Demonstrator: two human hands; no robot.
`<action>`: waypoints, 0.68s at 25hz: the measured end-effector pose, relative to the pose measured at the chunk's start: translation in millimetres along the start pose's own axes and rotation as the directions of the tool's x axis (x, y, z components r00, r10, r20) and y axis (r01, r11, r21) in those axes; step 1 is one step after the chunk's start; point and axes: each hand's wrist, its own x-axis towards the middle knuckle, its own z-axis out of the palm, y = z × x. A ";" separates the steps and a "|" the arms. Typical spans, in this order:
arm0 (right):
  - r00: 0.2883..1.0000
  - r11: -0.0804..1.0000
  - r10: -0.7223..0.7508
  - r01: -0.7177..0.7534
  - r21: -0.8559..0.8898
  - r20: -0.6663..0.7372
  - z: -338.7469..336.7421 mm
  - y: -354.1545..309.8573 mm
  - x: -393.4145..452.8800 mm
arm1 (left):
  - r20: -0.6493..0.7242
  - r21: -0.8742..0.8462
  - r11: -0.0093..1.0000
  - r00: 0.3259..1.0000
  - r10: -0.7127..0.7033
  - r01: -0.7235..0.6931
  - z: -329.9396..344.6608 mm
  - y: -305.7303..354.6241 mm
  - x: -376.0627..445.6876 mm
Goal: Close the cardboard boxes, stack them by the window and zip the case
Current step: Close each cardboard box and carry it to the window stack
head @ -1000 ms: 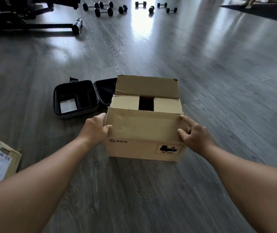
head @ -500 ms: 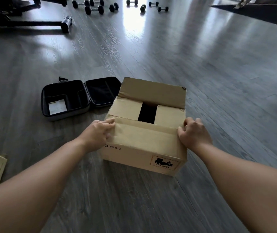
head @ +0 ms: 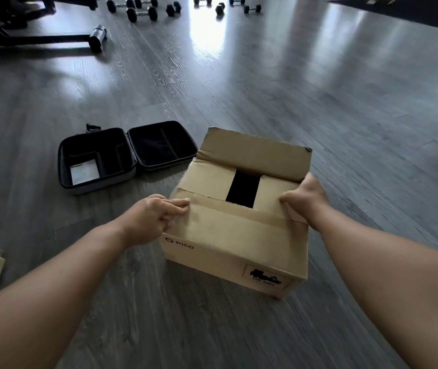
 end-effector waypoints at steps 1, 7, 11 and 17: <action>1.000 0.999 0.013 -0.013 0.033 -0.014 -0.2 -0.7 0.5 | 0.004 -0.017 1.000 1.000 -0.018 0.018 1.4 0.8 0.0; 0.998 0.971 0.013 0.003 0.240 -0.064 -3.1 -2.0 -8.0 | 0.078 0.069 0.985 0.984 -0.161 0.155 10.4 5.9 1.6; 1.000 0.903 0.001 0.007 0.429 -0.018 -14.1 -1.0 -12.1 | 0.078 0.109 0.981 0.983 -0.168 0.160 13.7 16.7 4.2; 0.976 0.978 -0.206 0.204 0.035 0.076 -10.6 11.5 -38.3 | 0.062 0.268 0.952 0.984 -0.168 0.146 11.0 33.8 -0.7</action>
